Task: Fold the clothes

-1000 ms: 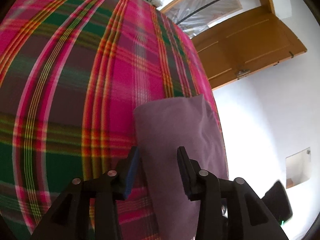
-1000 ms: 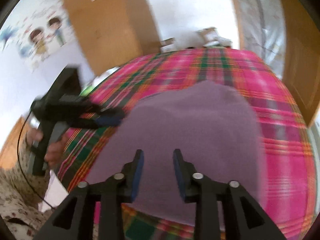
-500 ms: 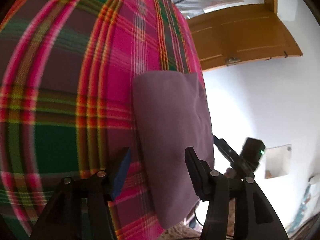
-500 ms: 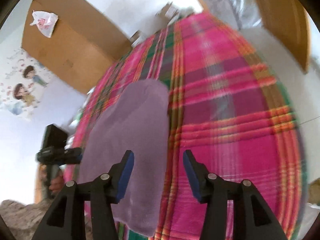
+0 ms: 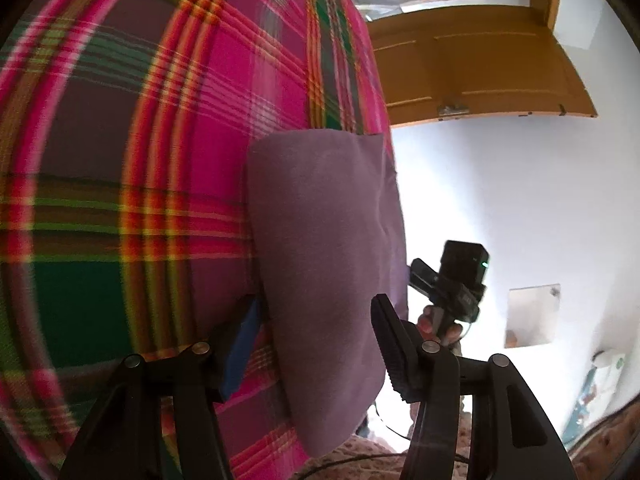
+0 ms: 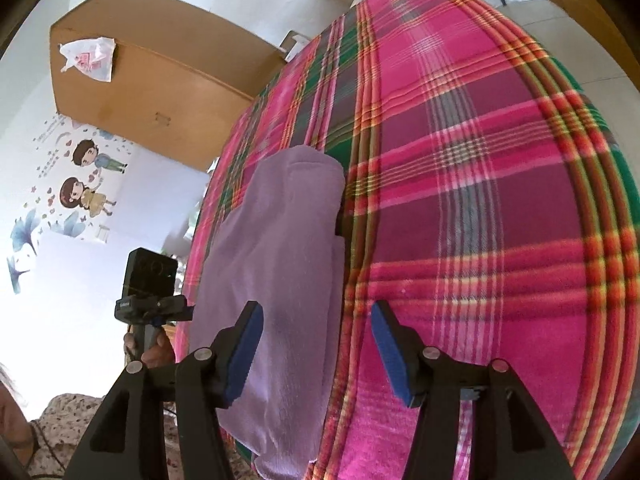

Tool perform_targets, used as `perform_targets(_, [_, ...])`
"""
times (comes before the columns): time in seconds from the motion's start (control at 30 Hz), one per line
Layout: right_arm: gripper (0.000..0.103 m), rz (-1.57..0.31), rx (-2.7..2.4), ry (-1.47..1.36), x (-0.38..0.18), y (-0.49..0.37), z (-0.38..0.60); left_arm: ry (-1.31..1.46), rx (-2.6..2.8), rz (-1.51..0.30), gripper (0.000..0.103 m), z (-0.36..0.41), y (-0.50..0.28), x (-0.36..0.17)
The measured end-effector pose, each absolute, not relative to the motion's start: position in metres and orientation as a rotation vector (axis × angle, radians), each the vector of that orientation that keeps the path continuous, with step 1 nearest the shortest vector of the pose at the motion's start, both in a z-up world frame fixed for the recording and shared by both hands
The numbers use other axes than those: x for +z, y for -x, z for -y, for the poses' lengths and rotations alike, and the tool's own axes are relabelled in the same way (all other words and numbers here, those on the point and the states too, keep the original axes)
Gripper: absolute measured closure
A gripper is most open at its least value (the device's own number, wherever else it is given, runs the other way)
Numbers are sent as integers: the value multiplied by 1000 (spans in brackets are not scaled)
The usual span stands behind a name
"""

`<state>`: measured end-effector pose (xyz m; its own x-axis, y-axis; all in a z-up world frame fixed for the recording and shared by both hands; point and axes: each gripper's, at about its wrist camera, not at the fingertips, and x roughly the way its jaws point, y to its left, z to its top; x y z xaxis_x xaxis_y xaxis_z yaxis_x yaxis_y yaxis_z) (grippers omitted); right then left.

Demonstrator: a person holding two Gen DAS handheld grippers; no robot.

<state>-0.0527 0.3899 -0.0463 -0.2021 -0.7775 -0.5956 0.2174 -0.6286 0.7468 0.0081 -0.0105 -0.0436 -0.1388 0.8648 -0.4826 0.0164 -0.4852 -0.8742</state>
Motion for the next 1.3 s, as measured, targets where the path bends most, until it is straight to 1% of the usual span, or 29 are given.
perform_targets(0.17, [46,676,-1846,-1390,-48,60,-385,1529,1674,982,44,9,-12,-45])
perform_targets(0.37, [45,623,-1792,-1383,-46,54,-377,1514,1643,1018,44,6,-28,-45])
perform_targets(0.4, [43,611,-1781,-1383,-45,55,-372,1512,1643,1019,44,5,-29,-44])
perform_targets(0.43, [35,602,-1776,-1380,-44,54,-370,1511,1642,1017,44,3,-31,-44])
perform_targets(0.47, [30,592,-1765,-1371,-41,54,-366,1510,1640,1018,44,0,-31,-43])
perform_targets(0.63, [31,594,-1747,-1346,-44,52,-358,1518,1636,1006,42,-16,-33,-37])
perform_targets(0.9, [41,590,-1795,-1342,-45,46,-348,1533,1654,1019,44,-15,-41,-34])
perform_targets(1.0, [51,603,-1809,-1347,-47,46,-348,1530,1674,1008,48,-15,-46,-32])
perform_targets(1.07, [64,622,-1820,-1356,-49,46,-351,1538,1679,1026,54,-13,-46,-34])
perform_targets(1.13, [69,641,-1827,-1359,-52,46,-353,1548,1673,1055,58,-9,-47,-36])
perform_targets(1.17, [69,631,-1834,-1354,-51,46,-351,1550,1672,1062,60,-5,-47,-37])
perform_targets(1.3, [71,614,-1852,-1339,-50,44,-349,1550,1686,1058,62,-2,-50,-33])
